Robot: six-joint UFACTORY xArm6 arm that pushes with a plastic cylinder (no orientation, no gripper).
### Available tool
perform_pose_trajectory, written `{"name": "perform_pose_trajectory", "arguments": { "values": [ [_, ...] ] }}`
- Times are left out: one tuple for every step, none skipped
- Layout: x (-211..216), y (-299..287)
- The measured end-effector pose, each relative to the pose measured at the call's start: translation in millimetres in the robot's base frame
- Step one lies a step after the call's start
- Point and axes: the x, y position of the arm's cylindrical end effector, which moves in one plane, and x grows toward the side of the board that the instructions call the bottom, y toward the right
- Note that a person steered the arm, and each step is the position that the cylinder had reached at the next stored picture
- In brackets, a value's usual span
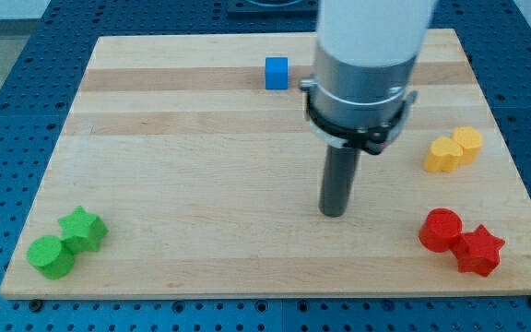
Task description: Move the hand in between the blue triangle and the yellow heart
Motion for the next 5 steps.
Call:
{"name": "perform_pose_trajectory", "arguments": {
  "values": [
    [0,-1],
    [-2,-1],
    [-2,-1],
    [-52,-2],
    [-80,-2]
  ]
}}
